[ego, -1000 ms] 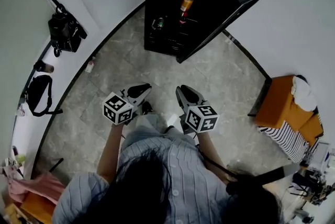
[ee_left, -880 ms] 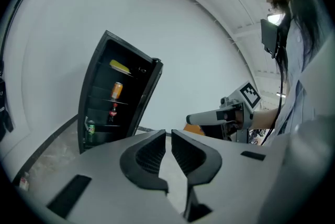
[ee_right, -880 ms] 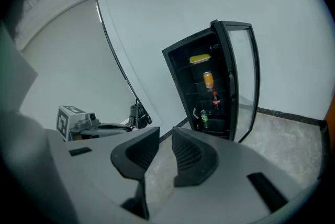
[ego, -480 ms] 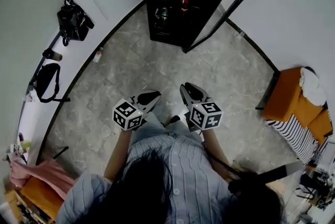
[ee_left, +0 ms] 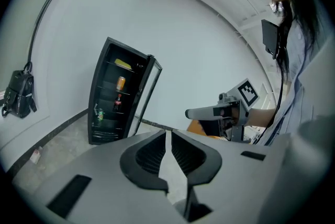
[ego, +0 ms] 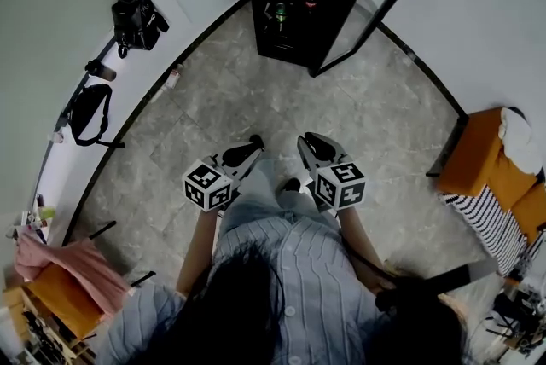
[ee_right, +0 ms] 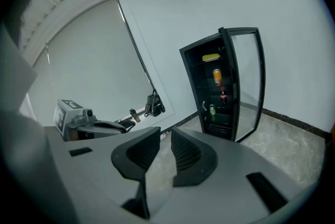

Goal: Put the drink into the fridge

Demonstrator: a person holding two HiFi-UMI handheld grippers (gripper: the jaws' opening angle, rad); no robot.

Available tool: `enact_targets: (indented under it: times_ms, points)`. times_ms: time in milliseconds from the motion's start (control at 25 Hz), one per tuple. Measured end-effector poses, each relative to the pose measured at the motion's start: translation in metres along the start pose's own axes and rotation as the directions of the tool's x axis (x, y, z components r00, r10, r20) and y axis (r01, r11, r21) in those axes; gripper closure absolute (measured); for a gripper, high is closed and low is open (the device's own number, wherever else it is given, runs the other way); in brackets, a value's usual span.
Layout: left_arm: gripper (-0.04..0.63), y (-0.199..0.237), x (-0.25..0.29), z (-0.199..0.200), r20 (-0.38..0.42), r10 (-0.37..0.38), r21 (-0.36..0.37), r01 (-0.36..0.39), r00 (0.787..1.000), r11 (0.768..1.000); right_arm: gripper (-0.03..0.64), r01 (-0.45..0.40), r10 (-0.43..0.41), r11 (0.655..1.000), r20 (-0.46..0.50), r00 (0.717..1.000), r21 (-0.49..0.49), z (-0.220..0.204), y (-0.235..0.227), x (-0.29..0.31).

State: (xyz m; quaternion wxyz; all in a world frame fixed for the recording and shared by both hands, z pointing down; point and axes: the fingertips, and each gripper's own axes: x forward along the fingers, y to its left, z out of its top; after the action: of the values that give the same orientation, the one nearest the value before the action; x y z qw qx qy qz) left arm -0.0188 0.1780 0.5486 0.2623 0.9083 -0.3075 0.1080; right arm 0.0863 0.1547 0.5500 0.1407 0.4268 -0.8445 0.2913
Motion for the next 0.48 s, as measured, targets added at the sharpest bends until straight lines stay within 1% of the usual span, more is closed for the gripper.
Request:
enact_targets:
  times_ms: [240,360,480]
  points:
    - [0.554,-0.028,-0.003,-0.015,0.018,0.0,-0.002,0.0,1.0,1.0,0.546,-0.021,0.021,0.999,0.007,1.0,-0.041,-0.01,0.007,-0.022]
    - [0.554,-0.037,-0.003,-0.02,0.013,-0.001,-0.003,0.001,1.0,1.0,0.546,-0.015,0.016,0.999,0.015,1.0,-0.049,-0.011,0.006,-0.032]
    - [0.554,-0.045,0.002,-0.018,0.008,-0.011,0.01,0.011,1.0,1.0,0.548,-0.001,0.003,0.999,0.033,0.999,-0.04,-0.008,-0.001,-0.04]
